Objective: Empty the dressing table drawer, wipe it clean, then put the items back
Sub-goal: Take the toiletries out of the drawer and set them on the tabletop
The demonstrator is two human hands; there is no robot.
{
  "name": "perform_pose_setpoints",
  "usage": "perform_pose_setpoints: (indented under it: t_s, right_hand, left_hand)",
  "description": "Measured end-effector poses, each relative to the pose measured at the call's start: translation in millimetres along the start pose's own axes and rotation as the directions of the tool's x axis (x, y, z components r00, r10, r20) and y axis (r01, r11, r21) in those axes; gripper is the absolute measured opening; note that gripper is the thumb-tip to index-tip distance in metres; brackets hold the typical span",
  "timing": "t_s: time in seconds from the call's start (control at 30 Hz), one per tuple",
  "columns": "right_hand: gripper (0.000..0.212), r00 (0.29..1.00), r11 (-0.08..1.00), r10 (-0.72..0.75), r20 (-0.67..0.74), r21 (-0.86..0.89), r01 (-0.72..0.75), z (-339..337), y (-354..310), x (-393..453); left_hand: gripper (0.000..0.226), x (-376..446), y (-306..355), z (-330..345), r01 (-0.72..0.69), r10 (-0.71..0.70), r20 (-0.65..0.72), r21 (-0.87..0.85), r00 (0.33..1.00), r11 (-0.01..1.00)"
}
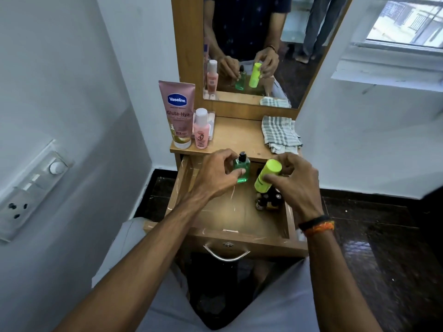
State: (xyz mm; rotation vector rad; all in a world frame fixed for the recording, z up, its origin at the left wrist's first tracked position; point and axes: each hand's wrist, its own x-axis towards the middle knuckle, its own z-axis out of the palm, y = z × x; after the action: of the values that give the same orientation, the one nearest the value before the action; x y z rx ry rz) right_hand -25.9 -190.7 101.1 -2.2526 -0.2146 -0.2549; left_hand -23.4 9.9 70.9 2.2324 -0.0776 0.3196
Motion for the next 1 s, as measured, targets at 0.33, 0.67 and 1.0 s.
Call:
perform_pose_setpoints:
  t_s: [0.33,0.67,1.0]
  right_hand:
    - [0.041,0.995,0.998,-0.069,-0.067,0.003,0.069,31,-19,115]
    - [0.044,0.992,0.994,-0.108,-0.066,-0.036,0.105,51,1,158]
    - [0.058,0.996,0.999,-0.036,-0.078,0.002,0.037,65,20,177]
  left_hand:
    - [0.029,65,12,4,0.071,-0.077,-0.162,-0.039,0.984,0.997]
    - [0.029,105,6,22,0.102,-0.104,-0.186,-0.018,0.977,0.995]
    - [0.032,136,0,35,0.188,-0.19,-0.254,-0.032,0.948,0.982]
